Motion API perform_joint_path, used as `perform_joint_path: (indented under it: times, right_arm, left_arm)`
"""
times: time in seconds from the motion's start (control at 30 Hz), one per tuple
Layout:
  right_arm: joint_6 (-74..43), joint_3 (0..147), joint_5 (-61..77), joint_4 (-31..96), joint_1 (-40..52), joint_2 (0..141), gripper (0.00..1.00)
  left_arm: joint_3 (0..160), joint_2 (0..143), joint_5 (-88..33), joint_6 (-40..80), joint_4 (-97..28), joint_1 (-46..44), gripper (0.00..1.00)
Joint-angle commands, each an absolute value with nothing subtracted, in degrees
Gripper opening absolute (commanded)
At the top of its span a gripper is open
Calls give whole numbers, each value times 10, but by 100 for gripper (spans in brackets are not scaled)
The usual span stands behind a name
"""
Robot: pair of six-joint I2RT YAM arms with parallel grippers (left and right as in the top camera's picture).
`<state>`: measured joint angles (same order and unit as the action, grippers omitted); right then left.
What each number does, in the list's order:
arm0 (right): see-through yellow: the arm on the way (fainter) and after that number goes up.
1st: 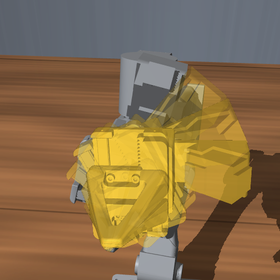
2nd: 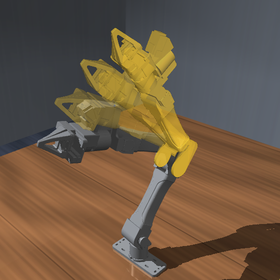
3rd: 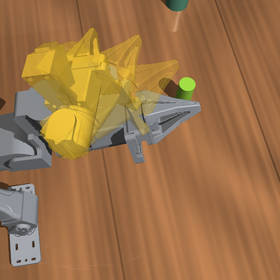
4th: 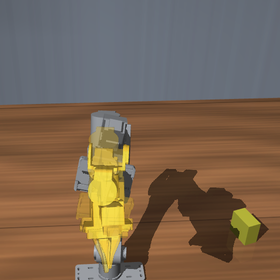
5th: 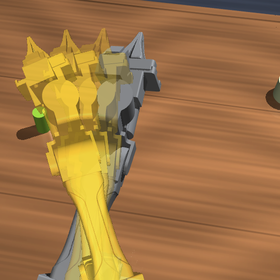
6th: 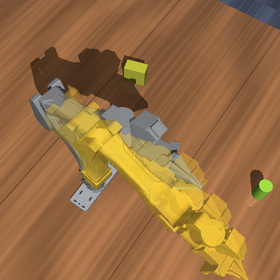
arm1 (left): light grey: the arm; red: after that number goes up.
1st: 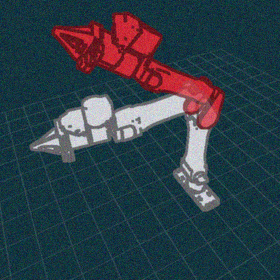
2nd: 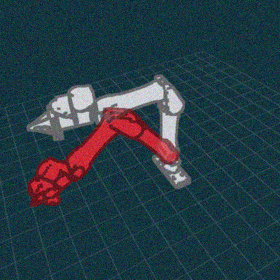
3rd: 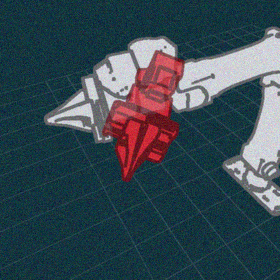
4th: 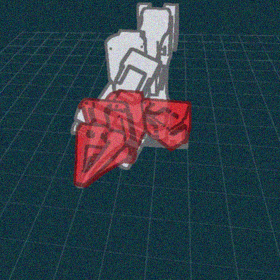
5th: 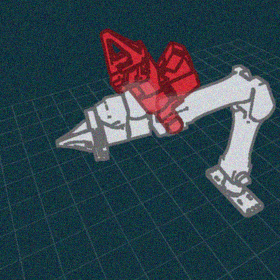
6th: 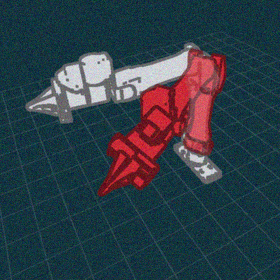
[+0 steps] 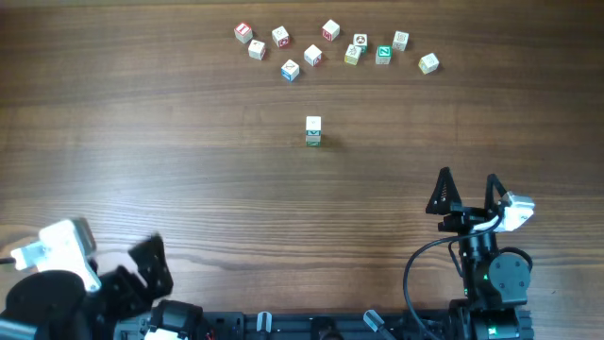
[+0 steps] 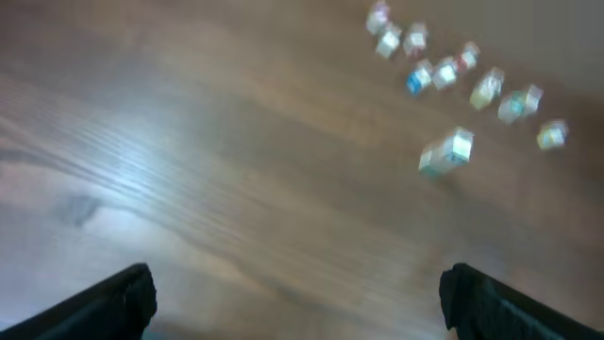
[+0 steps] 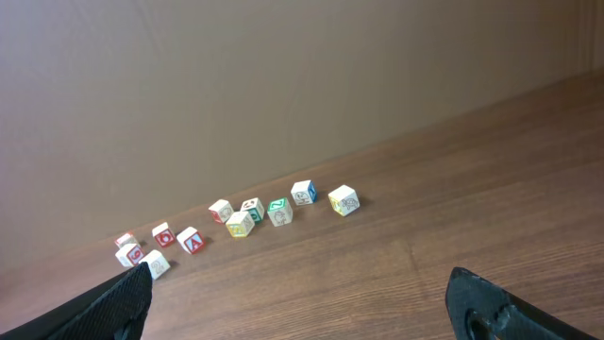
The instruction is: Form a tower
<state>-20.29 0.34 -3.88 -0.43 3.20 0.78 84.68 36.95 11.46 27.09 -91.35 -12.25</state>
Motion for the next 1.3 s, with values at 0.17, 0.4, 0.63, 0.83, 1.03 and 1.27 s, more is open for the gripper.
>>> perform_joint_path:
  times: [0.17, 0.4, 0.63, 0.83, 1.03, 1.27]
  right_arm:
    - [-197, 3, -29, -7, 29, 2, 100]
    - [-197, 3, -29, -7, 29, 2, 100]
    - [-197, 3, -29, -7, 29, 2, 100]
    - [-196, 3, -29, -7, 29, 2, 100]
    - [-197, 3, -29, -7, 29, 2, 100]
    - [-197, 3, -29, -7, 29, 2, 100]
  left_arm:
    - [396, 78, 49, 105, -413, -8, 100]
    - [144, 2, -1, 92, -203, -1, 100]
    - [22, 2, 13, 91, -78, -1, 100]
    - [3, 2, 25, 47, -40, -1, 100]
    - [3, 2, -14, 55, -44, -2, 100]
    - [3, 3, -15, 56, -43, -12, 100]
